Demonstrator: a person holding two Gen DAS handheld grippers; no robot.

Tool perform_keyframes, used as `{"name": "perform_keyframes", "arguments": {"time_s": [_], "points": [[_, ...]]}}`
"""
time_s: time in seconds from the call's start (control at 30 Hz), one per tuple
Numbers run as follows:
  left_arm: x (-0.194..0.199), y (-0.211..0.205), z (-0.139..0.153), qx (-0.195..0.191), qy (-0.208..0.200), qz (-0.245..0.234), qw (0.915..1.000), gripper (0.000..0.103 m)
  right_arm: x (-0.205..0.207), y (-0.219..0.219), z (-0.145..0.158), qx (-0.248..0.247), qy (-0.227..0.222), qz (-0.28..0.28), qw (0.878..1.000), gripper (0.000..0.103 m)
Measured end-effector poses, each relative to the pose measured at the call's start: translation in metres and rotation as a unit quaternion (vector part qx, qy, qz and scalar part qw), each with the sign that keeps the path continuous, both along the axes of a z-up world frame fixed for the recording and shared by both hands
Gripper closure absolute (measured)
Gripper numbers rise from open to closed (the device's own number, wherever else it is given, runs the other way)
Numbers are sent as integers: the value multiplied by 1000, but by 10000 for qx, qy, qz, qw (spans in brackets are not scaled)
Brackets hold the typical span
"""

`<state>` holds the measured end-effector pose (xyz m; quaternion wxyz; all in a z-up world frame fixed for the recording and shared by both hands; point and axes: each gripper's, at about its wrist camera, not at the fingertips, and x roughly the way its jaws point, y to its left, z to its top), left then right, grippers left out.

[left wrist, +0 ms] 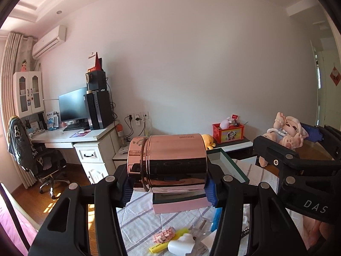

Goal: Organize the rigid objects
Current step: 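Lift both items over the pink box and lower them inside, then open both grippers and withdraw them from the pink box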

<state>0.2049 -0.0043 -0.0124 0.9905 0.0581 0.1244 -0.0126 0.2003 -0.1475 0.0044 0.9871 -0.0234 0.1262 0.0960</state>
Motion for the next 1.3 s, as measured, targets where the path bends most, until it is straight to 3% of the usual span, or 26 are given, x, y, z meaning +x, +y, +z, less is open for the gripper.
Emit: {"name": "perform_keyframes", "arguments": {"time_s": [0.13,0.27,0.37,0.6,0.87,1.1,1.17,1.3], "points": [[65,-4,-13,77,452,-113,9989,48,56,0,-9,-143,288,-46,9995,21],[135,-2,-38,43,1209,-265,9923,48,118,-1,-33,-176,804,-16,9966,21],[184,-5,-67,77,1840,-285,9825,48,161,-3,-60,-172,1261,0,9919,21],[254,-26,-128,363,2713,-353,9612,48,229,-18,-125,-113,2191,-129,9756,21],[268,-47,-144,705,2654,-293,9611,47,263,-40,-161,-16,2696,-269,9626,21],[264,-38,-143,575,2821,-241,9574,31,256,-43,-154,103,2665,-214,9635,18],[252,-34,-135,461,2740,-348,9600,24,246,-43,-146,178,2587,-165,9656,16],[210,-24,-100,259,2209,-404,9741,14,211,-39,-117,328,2228,-13,9743,15]]}}
